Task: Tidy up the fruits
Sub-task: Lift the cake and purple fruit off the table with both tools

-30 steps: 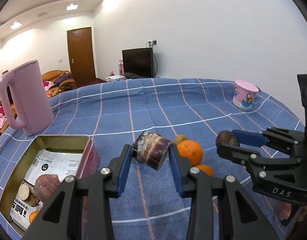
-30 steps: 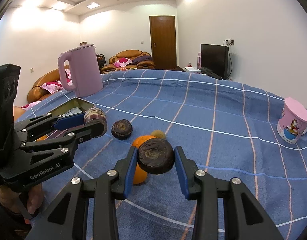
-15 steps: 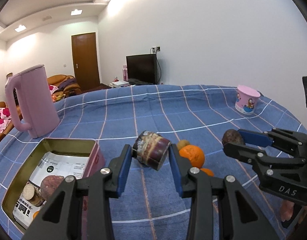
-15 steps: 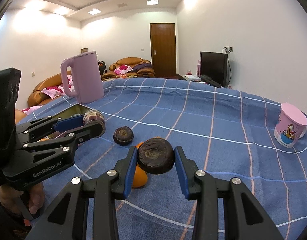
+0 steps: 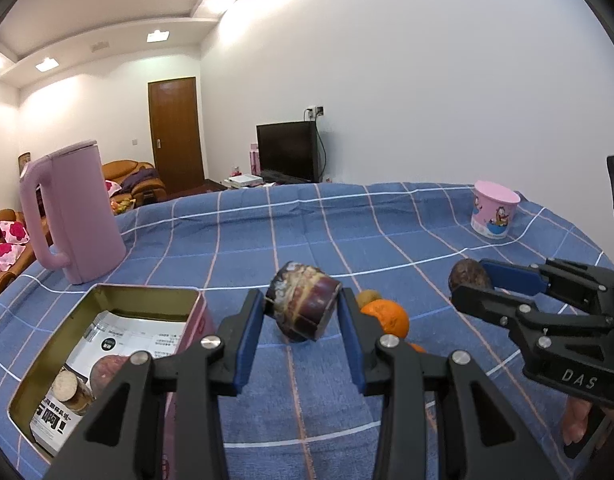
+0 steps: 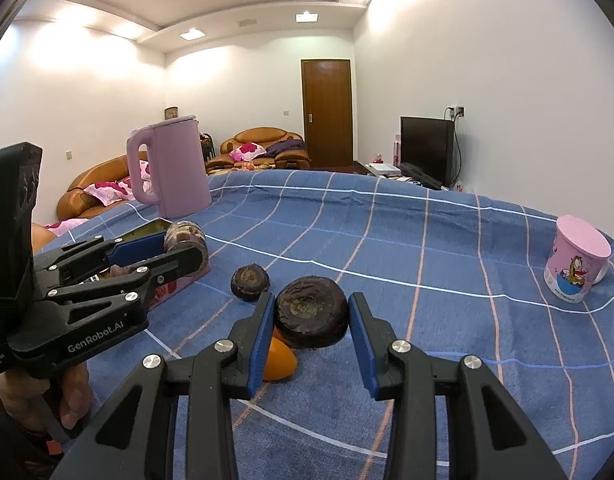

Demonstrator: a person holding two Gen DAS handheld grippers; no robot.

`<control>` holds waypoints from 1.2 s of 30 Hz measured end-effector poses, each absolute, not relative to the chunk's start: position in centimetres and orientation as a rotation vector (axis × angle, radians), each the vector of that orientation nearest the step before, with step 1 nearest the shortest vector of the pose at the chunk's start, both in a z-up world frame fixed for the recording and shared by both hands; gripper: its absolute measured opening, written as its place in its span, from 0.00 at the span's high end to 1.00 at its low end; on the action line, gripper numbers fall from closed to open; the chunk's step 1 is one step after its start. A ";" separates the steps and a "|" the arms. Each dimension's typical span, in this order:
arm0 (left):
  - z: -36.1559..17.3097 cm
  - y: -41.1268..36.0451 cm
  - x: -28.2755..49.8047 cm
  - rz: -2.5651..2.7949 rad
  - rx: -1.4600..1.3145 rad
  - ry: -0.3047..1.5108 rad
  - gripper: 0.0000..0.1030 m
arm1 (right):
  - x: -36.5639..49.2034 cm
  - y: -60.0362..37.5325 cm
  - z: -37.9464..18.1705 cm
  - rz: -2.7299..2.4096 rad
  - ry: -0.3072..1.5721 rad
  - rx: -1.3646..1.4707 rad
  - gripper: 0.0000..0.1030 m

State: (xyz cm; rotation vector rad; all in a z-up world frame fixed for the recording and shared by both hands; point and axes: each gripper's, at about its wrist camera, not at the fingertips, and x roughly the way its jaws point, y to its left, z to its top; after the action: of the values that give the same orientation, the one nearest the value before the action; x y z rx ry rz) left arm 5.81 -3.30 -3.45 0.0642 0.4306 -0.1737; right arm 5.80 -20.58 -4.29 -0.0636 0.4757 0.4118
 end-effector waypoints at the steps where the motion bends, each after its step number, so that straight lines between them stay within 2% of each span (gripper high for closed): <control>1: -3.4 -3.3 5.7 -0.173 0.065 0.428 0.62 | 5.7 -20.6 -4.3 0.412 0.472 -0.063 0.62; 36: -2.8 -3.1 4.1 -0.099 0.071 0.328 0.62 | 4.1 -21.4 -3.4 0.388 0.369 -0.043 0.62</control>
State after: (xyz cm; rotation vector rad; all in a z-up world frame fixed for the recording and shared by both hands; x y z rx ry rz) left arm 4.10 -3.08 -2.77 0.0715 0.3283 -0.0995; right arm 4.11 -21.43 -3.42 -0.0432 0.3688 0.3883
